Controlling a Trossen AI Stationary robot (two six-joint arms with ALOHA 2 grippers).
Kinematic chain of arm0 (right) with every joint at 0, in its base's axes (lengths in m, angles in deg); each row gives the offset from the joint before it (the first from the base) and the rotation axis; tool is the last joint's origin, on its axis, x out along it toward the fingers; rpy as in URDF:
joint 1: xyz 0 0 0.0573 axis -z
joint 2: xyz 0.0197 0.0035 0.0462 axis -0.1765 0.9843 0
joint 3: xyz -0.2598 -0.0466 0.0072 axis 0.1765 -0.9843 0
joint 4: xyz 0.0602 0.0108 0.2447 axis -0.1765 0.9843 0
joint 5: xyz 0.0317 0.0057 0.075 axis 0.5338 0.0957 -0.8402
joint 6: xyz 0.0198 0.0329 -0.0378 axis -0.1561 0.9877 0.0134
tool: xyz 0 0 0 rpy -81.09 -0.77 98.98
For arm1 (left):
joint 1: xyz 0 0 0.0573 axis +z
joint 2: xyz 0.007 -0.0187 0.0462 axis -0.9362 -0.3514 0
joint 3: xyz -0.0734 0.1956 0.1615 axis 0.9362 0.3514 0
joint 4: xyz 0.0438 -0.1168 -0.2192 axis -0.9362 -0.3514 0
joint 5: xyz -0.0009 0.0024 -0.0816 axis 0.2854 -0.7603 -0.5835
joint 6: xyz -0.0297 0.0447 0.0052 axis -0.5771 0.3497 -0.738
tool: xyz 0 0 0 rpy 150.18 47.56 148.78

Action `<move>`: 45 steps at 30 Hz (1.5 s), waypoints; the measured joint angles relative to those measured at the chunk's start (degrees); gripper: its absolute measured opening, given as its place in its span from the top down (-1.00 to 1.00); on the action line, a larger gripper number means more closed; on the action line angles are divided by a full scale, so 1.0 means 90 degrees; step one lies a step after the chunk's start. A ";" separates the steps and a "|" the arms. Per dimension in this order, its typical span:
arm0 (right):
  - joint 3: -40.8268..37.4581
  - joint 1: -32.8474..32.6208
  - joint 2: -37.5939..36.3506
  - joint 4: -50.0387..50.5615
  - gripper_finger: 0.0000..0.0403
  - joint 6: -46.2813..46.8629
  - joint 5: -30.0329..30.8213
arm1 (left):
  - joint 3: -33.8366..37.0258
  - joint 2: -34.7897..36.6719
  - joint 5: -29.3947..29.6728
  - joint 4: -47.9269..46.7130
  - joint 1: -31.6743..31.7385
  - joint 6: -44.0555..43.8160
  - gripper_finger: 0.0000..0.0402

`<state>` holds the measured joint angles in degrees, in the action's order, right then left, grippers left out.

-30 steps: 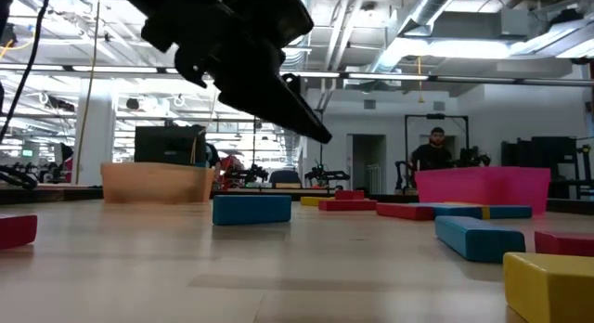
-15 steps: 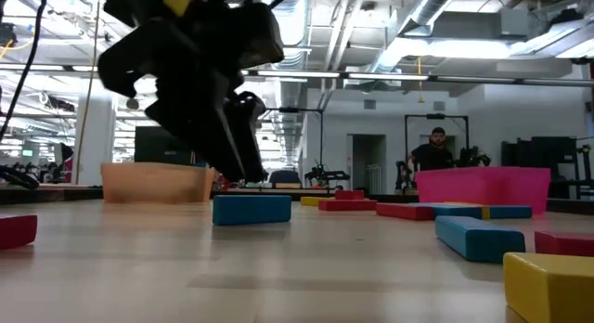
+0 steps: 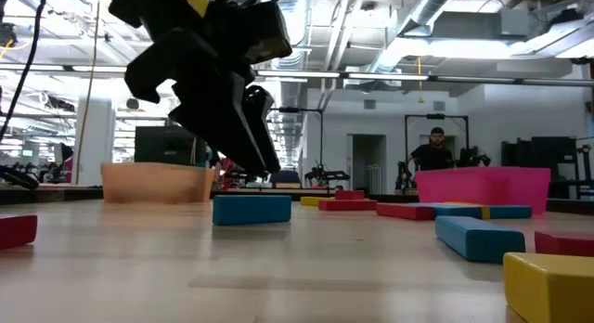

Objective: Sort blocks
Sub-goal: Put the red rectangle block into the green bin, then put the yellow rectangle block into the red bin

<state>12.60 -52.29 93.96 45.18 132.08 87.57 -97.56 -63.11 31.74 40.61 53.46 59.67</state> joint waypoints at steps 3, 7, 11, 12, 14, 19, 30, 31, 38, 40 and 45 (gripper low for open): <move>-0.0051 -0.0003 0.0000 -0.0005 0.69 0.0072 -0.0054 | 0.0000 0.0000 -0.0670 0.0306 -0.0080 0.0157 -0.10; -0.0089 -0.0002 0.0000 -0.0002 0.62 0.0084 -0.0063 | 0.0000 0.0000 -0.1213 0.0669 -0.0284 0.0417 -0.10; -0.0089 0.0038 0.0000 -0.0003 0.50 0.0087 -0.0066 | 0.0000 -0.0010 -0.1778 0.1214 -0.0529 0.0534 -0.10; -0.0089 0.0039 0.0000 -0.0002 0.48 0.0086 -0.0066 | 0.0000 -0.0042 -0.1873 0.1424 -0.0594 0.0536 -0.10; -0.0089 0.0043 0.0000 -0.0004 0.44 0.0086 -0.0065 | 0.0000 -0.0058 -0.1922 0.1655 -0.0728 0.0540 -0.10; -0.0089 0.0080 0.0000 -0.0002 0.32 0.0089 -0.0063 | 0.0000 -0.0061 -0.1444 0.1926 -0.0958 0.0482 -0.10; -0.0087 0.0126 0.0002 0.0005 -0.03 0.0096 -0.0063 | -0.0006 -0.0467 -0.1124 0.2813 -0.1408 0.0072 -0.10; -0.0083 0.0124 0.0002 0.0020 -0.06 0.0129 -0.0063 | -0.0017 -0.0564 -0.1113 0.2863 -0.1434 0.0014 -0.10; -0.0077 0.0131 0.0002 -0.0052 -0.12 0.0213 -0.0055 | -0.0330 -0.1242 -0.1057 0.3194 -0.1600 -0.0183 -0.10; -0.0077 0.0134 0.0002 -0.0097 -0.12 0.0249 -0.0043 | -0.0497 -0.1463 -0.1051 0.3234 -0.1619 -0.0293 -0.10; -0.0074 0.0160 0.0002 -0.0215 -0.12 0.0256 0.0117 | -0.0985 -0.1999 -0.1003 0.3181 -0.1678 -0.0383 -0.10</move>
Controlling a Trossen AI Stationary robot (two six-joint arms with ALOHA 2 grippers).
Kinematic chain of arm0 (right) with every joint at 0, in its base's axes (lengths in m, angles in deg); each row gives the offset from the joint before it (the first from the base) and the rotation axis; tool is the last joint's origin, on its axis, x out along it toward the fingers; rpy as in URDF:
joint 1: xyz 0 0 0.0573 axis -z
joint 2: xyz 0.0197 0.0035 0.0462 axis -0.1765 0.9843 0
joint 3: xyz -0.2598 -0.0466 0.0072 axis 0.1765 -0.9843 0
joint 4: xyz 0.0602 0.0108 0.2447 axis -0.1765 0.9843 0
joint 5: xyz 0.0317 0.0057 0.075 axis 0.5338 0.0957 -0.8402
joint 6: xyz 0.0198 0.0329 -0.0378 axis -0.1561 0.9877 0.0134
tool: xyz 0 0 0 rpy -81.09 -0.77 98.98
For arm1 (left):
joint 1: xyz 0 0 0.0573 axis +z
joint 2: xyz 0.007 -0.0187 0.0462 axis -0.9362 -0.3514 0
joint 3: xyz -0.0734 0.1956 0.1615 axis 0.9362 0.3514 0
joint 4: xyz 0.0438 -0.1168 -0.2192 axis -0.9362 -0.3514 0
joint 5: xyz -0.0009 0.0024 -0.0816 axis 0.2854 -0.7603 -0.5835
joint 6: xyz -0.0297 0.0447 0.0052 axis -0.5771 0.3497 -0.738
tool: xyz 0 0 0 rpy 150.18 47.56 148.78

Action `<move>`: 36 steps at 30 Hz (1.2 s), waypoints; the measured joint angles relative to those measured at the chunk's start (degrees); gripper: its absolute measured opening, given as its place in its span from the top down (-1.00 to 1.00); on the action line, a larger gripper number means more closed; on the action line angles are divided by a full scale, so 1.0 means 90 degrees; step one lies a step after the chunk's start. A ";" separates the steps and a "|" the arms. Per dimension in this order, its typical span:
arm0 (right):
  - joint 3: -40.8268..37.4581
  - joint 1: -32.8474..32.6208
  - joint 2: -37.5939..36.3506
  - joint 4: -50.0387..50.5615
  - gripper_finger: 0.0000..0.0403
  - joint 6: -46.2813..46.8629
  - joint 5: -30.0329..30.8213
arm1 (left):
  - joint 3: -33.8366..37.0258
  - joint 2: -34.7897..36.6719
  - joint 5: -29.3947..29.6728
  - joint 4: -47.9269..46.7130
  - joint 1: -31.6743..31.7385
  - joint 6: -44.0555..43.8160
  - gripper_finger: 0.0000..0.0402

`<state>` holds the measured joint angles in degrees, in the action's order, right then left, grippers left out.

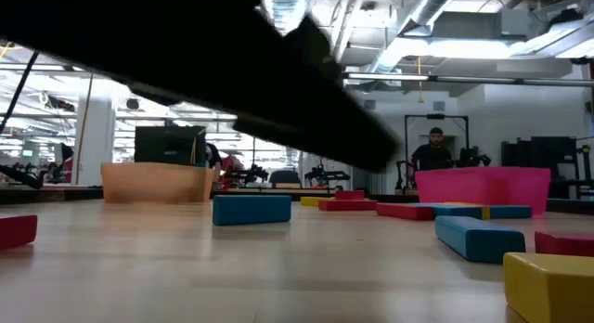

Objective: Sort blocks
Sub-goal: Put the yellow rectangle block into the red bin

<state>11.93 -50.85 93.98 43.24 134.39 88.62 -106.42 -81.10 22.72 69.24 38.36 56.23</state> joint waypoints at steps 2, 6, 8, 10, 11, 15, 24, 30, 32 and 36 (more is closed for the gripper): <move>0.0000 0.0003 0.0000 -0.0009 -0.12 -0.0002 0.0065 | -0.0274 -0.0253 -0.0006 0.0005 -0.0019 0.0002 -0.10; 0.0000 0.0046 0.0000 -0.0102 -0.12 -0.0002 0.0174 | -0.0679 -0.0603 0.0010 -0.0135 -0.0026 -0.0068 -0.10; 0.0000 0.0046 0.0000 -0.0134 -0.12 -0.0002 0.0185 | -0.0857 -0.0699 0.0210 -0.0342 -0.0024 -0.0145 -0.10; 0.0000 0.0046 0.0000 -0.0146 -0.12 -0.0002 0.0194 | -0.1019 -0.0775 0.0588 -0.0489 -0.0017 -0.0217 -0.10; 0.0003 0.0046 0.0000 -0.0138 -0.12 -0.0002 0.0194 | -0.1041 -0.0775 0.0760 -0.0617 -0.0017 -0.0236 -0.10; 0.0012 0.0046 0.0000 -0.0128 -0.12 -0.0005 0.0202 | -0.1084 -0.0770 0.1262 -0.0564 -0.0012 -0.0375 -0.10; 0.0012 0.0046 0.0000 -0.0119 -0.12 -0.0075 0.0458 | -0.1086 -0.0771 0.1057 -0.0374 -0.0017 -0.0516 -0.10; 0.0012 0.0046 0.0000 -0.0121 -0.12 -0.0070 0.0514 | -0.1084 -0.0770 0.1182 -0.0362 -0.0017 -0.0657 -0.10; 0.0012 0.0046 0.0000 -0.0121 -0.12 -0.0056 0.0514 | -0.1084 -0.0770 0.1195 -0.0262 -0.0015 -0.0687 -0.10; 0.0012 0.0069 0.0000 -0.0121 -0.12 -0.0051 0.0514 | -0.1101 -0.0925 0.1215 0.0118 -0.0015 -0.0752 -0.10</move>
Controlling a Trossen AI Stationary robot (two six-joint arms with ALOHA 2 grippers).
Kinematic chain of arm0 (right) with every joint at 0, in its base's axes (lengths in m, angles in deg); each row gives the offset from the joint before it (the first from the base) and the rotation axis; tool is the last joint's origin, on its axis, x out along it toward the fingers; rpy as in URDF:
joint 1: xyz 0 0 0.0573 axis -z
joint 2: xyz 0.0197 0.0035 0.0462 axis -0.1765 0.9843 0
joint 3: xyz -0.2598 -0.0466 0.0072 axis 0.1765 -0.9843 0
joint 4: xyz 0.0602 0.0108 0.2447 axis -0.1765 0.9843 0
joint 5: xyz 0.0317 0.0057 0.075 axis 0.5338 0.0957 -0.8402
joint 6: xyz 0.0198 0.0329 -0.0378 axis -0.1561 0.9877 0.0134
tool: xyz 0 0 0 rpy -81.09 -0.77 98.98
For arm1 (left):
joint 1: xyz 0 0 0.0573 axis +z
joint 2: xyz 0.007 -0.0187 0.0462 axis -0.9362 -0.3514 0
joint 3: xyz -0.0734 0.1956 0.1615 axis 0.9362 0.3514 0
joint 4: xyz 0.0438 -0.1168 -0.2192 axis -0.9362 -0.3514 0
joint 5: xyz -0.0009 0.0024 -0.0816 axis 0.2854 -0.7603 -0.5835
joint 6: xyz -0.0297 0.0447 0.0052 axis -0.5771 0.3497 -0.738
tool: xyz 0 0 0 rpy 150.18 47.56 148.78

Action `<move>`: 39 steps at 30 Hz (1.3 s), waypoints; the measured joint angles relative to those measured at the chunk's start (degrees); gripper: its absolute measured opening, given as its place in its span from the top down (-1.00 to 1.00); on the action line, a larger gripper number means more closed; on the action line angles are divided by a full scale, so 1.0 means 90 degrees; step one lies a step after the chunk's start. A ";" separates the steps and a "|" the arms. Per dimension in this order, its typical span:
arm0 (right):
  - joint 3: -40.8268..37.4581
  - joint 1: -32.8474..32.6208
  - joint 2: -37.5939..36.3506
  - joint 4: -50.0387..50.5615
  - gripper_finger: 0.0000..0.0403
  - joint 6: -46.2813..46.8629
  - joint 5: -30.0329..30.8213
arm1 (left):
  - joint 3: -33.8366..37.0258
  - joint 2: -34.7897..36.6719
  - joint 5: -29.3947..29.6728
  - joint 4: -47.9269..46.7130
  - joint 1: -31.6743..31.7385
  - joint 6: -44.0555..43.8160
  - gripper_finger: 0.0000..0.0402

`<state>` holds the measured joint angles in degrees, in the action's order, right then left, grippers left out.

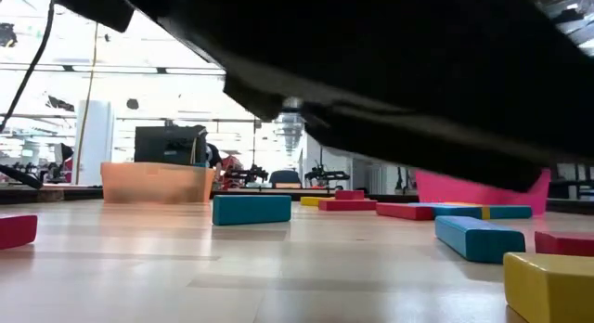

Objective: Sort blocks
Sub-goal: Put the yellow rectangle block into the red bin

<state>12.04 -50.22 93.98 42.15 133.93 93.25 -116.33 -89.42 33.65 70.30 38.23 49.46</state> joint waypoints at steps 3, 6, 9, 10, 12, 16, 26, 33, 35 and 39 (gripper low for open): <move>0.0000 0.0036 0.0000 -0.0011 -0.12 0.0000 0.0004 | -0.0065 -0.0325 0.0005 0.0173 0.0007 -0.0114 -0.10; 0.0000 0.0064 0.0000 -0.0024 -0.12 -0.0002 0.0013 | -0.0324 -0.0529 0.0057 0.0014 0.0015 -0.0172 -0.10; 0.0012 0.0062 0.0000 -0.0022 -0.12 -0.0018 0.0025 | -0.0631 -0.0725 0.0121 -0.0150 0.0014 -0.0149 -0.10; 0.0022 0.0062 0.0000 -0.0021 -0.12 -0.0018 0.0030 | -0.0809 -0.0792 0.0168 -0.0334 0.0013 -0.0154 -0.10; 0.0024 0.0060 0.0000 -0.0027 -0.12 -0.0021 0.0039 | -0.1036 -0.0879 0.0287 -0.0561 0.0024 -0.0175 -0.10; 0.0024 0.0047 0.0000 -0.0033 -0.12 -0.0018 0.0075 | -0.1263 -0.0963 0.0465 -0.1034 0.0053 -0.0216 -0.03; 0.0024 0.0043 0.0000 -0.0020 -0.12 -0.0017 0.0165 | -0.1293 -0.0962 0.0376 -0.1283 0.0062 -0.0023 0.49; 0.0509 0.0041 0.0000 0.0631 -0.09 -0.0030 0.0472 | -0.1281 -0.0675 0.0171 -0.1878 0.0048 0.0134 0.49; 0.0747 0.0040 0.0000 0.0810 -0.07 -0.0113 0.0788 | -0.1263 -0.0471 0.0172 -0.2212 0.0033 0.0247 0.49; 0.1127 0.0043 -0.0002 0.0793 -0.05 -0.0479 0.1626 | -0.1256 -0.0021 0.0490 -0.2794 -0.0032 0.0513 0.49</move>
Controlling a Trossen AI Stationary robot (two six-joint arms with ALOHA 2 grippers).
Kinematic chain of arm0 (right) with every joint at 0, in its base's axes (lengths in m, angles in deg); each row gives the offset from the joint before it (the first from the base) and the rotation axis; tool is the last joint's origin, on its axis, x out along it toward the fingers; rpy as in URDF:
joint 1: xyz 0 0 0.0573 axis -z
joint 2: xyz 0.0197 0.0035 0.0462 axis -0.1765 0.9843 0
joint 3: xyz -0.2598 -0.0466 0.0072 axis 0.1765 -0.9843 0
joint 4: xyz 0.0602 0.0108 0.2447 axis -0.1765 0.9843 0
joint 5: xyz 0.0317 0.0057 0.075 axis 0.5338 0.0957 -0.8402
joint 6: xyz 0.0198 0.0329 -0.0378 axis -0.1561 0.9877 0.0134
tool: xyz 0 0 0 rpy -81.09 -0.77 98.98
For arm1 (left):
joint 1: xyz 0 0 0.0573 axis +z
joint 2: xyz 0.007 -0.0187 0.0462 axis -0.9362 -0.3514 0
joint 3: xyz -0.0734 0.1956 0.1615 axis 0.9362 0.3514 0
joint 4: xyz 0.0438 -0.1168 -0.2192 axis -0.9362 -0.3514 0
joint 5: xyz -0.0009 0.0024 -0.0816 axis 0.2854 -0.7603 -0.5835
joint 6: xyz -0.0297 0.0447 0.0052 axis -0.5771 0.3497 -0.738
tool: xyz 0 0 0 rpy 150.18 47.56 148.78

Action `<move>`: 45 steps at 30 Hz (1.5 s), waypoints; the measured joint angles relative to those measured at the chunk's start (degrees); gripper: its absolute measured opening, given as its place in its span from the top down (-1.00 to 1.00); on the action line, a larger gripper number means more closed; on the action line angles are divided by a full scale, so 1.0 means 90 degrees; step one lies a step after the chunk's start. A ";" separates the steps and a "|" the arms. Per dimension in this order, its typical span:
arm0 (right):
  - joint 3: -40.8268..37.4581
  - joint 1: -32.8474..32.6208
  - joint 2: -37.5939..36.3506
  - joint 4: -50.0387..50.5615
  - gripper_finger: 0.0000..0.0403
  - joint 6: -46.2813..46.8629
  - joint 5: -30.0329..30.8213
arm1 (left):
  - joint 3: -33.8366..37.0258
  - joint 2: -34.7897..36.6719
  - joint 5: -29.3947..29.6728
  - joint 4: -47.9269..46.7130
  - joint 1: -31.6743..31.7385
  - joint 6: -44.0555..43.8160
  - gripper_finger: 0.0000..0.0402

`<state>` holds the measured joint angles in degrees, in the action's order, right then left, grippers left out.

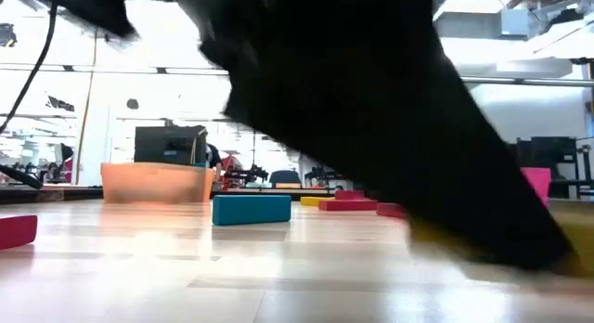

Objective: Sort blocks
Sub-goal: Put the yellow rectangle block into the red bin

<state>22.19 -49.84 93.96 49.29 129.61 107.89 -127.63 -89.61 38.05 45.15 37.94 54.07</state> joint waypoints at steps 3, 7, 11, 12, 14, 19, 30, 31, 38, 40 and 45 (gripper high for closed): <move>0.0118 0.0017 0.0000 -0.0414 -0.05 -0.0613 0.0778 | -0.0005 0.0379 0.0409 -0.0373 -0.0052 0.0229 0.49; 0.0119 0.0066 0.0000 -0.1511 -0.05 -0.2117 0.1767 | -0.0005 0.0753 0.1308 -0.0717 -0.0136 0.0638 0.49; 0.0119 0.0171 0.0013 -0.2452 -0.05 -0.3022 0.2812 | -0.0012 0.1051 0.2591 -0.0799 -0.0264 0.1237 0.49; 0.0119 0.0220 0.0015 -0.2588 -0.05 -0.3055 0.3004 | -0.0012 0.1090 0.2966 -0.0806 -0.0303 0.1437 0.49; 0.0095 0.0375 0.0015 -0.2866 -0.05 -0.2956 0.3236 | -0.0012 0.1118 0.3728 -0.0811 -0.0383 0.1906 0.49; 0.0015 0.0791 0.0106 -0.3400 -0.05 -0.2864 0.3479 | -0.0012 0.1118 0.5285 -0.0686 -0.0571 0.2793 0.49; -0.0007 0.1332 0.0151 -0.3496 -0.04 -0.2923 0.3884 | -0.0012 0.1118 0.6707 -0.0640 -0.0846 0.3258 0.49; -0.0007 0.1370 0.0151 -0.3496 -0.04 -0.2923 0.3884 | -0.0012 0.1118 0.6721 -0.0631 -0.0866 0.3268 0.49; -0.0007 0.1579 0.0151 -0.3514 -0.04 -0.2993 0.3874 | -0.0012 0.1118 0.6861 -0.0268 -0.1001 0.3614 0.49; -0.0007 0.1616 0.0151 -0.3624 -0.04 -0.3147 0.3872 | -0.0012 0.1118 0.6875 -0.0025 -0.1044 0.3859 0.49; -0.0007 0.1643 0.0151 -0.4453 -0.04 -0.4056 0.3779 | -0.0015 0.1118 0.6910 0.0440 -0.1082 0.4403 0.49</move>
<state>22.12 -35.05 95.31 9.21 93.11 141.91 -127.76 -79.55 100.24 49.12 28.19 93.70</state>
